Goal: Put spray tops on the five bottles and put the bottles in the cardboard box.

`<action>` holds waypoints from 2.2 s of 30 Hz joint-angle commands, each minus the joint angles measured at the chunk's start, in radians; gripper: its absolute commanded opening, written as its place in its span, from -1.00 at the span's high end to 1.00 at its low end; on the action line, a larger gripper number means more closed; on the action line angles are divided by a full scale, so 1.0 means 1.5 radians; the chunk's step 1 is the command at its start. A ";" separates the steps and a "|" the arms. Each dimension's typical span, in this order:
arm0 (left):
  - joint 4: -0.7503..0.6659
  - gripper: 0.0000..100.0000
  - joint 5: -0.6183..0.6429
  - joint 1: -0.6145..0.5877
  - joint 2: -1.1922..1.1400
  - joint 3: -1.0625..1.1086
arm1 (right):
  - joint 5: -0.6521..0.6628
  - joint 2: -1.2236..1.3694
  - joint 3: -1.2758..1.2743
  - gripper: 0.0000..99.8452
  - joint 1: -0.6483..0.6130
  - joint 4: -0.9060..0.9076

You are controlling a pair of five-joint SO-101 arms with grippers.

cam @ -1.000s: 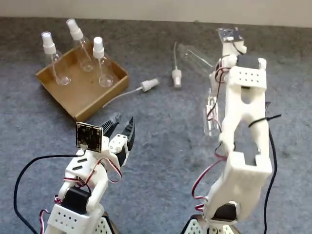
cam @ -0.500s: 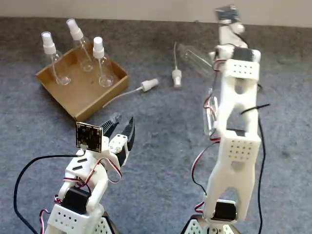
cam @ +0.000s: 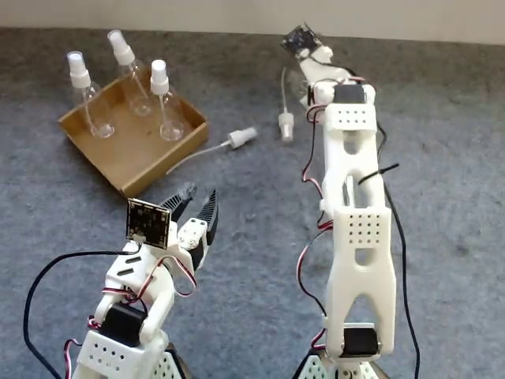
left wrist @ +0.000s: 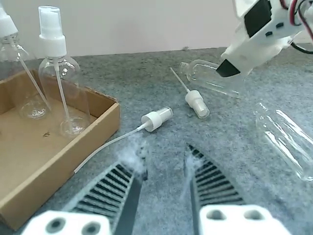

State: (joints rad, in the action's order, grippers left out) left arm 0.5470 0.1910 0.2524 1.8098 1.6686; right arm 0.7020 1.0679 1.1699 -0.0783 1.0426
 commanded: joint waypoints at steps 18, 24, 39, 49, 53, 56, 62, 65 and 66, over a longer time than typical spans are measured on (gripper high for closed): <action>-0.003 0.82 -0.009 -0.005 0.011 0.017 | 0.011 0.097 0.041 0.57 0.013 -0.065; -0.003 0.82 -0.009 -0.005 0.011 0.017 | 0.009 0.074 0.041 0.84 0.028 -0.060; -0.003 0.82 -0.009 -0.005 0.011 0.018 | 0.006 -0.125 0.042 0.84 0.008 0.237; 0.000 0.82 -0.009 -0.007 0.011 0.018 | -0.094 -0.258 0.042 0.84 -0.059 0.403; -0.001 0.82 -0.009 -0.008 0.011 0.018 | -0.126 -0.323 0.042 0.84 -0.060 0.457; -0.002 0.82 -0.009 -0.008 0.011 0.018 | -0.126 -0.367 0.037 0.84 -0.074 0.484; -0.002 0.82 -0.009 -0.009 0.011 0.018 | -0.212 -0.432 -0.021 0.84 -0.081 0.483; -0.002 0.82 -0.009 -0.009 0.011 0.018 | -0.284 -0.481 -0.073 0.84 -0.092 0.483; -0.002 0.82 -0.009 -0.009 0.011 0.018 | -0.295 -0.500 -0.095 0.84 -0.096 0.483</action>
State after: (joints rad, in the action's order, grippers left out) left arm 0.5470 0.1910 0.2524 1.8098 1.6732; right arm 0.3368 0.4465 1.0687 -0.1964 1.7469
